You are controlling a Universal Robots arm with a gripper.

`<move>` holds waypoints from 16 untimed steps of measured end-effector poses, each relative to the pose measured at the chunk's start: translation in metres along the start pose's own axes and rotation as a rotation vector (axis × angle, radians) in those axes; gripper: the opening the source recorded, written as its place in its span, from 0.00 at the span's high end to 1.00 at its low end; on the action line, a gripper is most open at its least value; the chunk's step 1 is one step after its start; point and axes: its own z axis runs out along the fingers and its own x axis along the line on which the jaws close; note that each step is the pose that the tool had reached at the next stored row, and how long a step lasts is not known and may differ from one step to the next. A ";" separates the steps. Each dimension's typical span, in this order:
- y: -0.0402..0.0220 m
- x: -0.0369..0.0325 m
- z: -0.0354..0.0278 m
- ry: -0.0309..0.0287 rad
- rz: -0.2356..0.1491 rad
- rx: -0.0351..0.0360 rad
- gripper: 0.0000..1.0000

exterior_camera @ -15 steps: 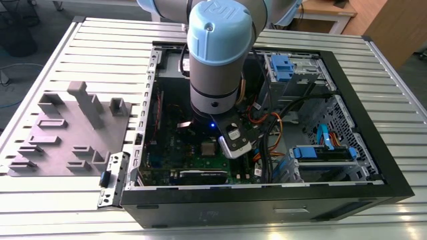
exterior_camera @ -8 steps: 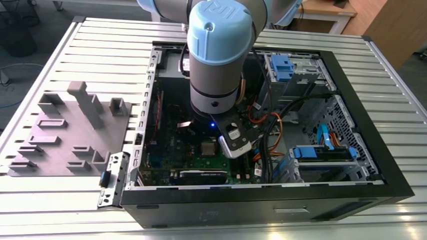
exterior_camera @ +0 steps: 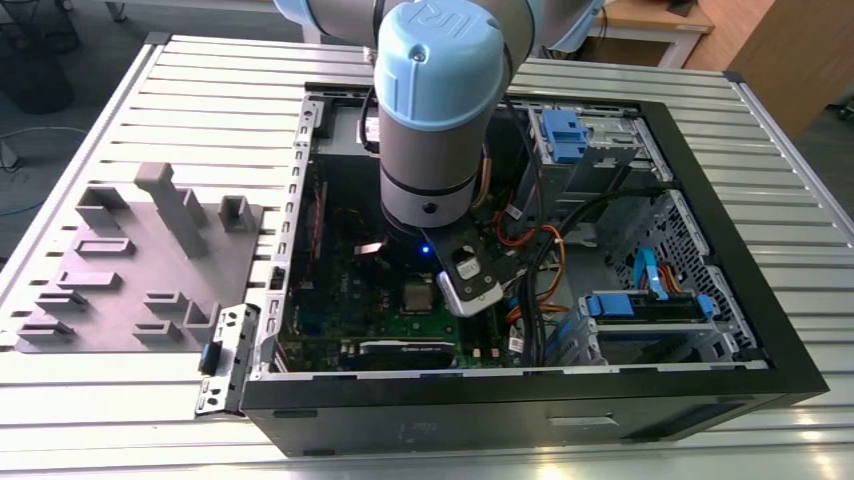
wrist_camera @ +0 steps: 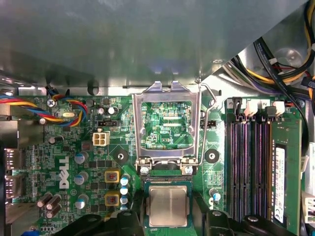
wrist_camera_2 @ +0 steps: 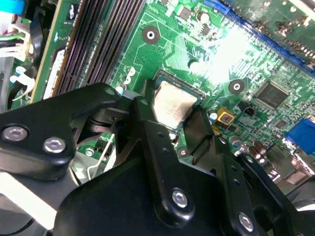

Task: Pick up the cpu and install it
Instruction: 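Place the cpu into insertion slot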

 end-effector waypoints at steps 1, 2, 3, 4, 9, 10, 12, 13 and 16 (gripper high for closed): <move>0.0000 0.0000 -0.0001 0.0000 0.000 0.0002 0.46; 0.0000 0.0000 -0.0001 0.0000 0.000 0.0004 0.46; 0.0000 0.0000 -0.0001 0.0000 0.000 0.0004 0.46; 0.0000 0.0000 -0.0002 0.0000 0.000 0.0004 0.46; 0.0002 0.0000 -0.0002 0.0000 0.000 0.0004 0.46; 0.0002 0.0003 -0.0002 -0.0001 0.000 0.0005 0.46; 0.0001 0.0017 -0.0003 -0.0021 0.000 0.0006 0.46; 0.0001 0.0025 -0.0002 -0.0035 -0.001 0.0004 0.46; -0.0002 0.0041 -0.0003 -0.0056 -0.001 0.0004 0.46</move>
